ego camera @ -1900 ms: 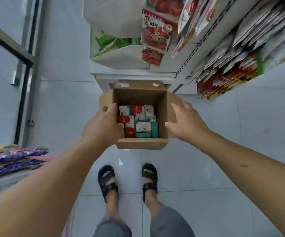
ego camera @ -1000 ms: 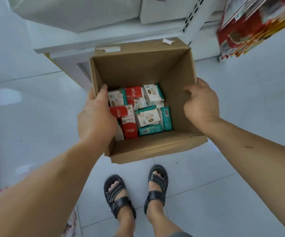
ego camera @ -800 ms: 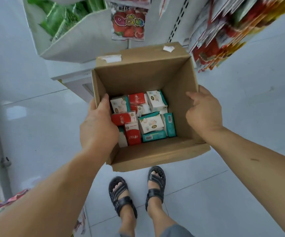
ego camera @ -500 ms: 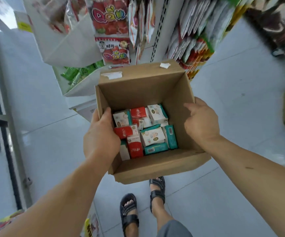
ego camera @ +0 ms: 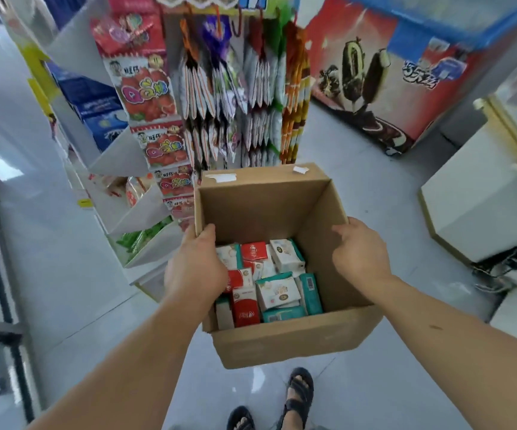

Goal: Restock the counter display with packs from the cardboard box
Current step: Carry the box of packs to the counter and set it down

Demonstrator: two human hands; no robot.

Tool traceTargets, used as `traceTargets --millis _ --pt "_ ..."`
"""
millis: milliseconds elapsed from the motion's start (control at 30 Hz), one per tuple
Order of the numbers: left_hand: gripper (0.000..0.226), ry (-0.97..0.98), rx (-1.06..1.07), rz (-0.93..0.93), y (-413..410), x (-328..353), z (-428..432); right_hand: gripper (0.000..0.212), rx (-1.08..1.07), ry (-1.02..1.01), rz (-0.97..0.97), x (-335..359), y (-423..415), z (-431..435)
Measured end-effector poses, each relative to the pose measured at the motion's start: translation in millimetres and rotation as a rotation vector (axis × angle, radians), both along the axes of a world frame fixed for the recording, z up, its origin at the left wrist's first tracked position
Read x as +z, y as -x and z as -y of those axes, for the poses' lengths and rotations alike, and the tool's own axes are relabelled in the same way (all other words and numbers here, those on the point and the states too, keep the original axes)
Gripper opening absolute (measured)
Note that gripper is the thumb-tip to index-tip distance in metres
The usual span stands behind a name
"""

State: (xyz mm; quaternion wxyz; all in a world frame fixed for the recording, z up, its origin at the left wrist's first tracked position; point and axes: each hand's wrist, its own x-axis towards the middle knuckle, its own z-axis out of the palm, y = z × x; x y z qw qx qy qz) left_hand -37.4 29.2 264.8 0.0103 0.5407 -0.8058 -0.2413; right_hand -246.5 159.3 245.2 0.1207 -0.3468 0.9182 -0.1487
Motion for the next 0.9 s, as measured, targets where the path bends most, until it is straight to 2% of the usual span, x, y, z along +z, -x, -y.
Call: traceTargets --millis 167,400,567,900 --pt "0.069 0.120 -0.199 0.053 60.7 72.8 -13.9 0.053 -0.101 -0.024 -0.045 66.4 45.6 -48.5" --pt "0.060 0.264 -0.405 0.050 168.3 158.5 -47.2 0.031 -0.229 -0.045 -0.240 163.2 124.9 -111.7" --pt "0.062 0.314 -0.495 -0.006 222.3 199.6 -75.3 0.038 -0.325 -0.050 -0.304 211.9 167.3 -149.2" --pt "0.055 0.273 -0.693 -0.088 296.4 245.0 -127.3 0.039 -0.567 -0.085 -0.243 247.6 196.2 -229.1"
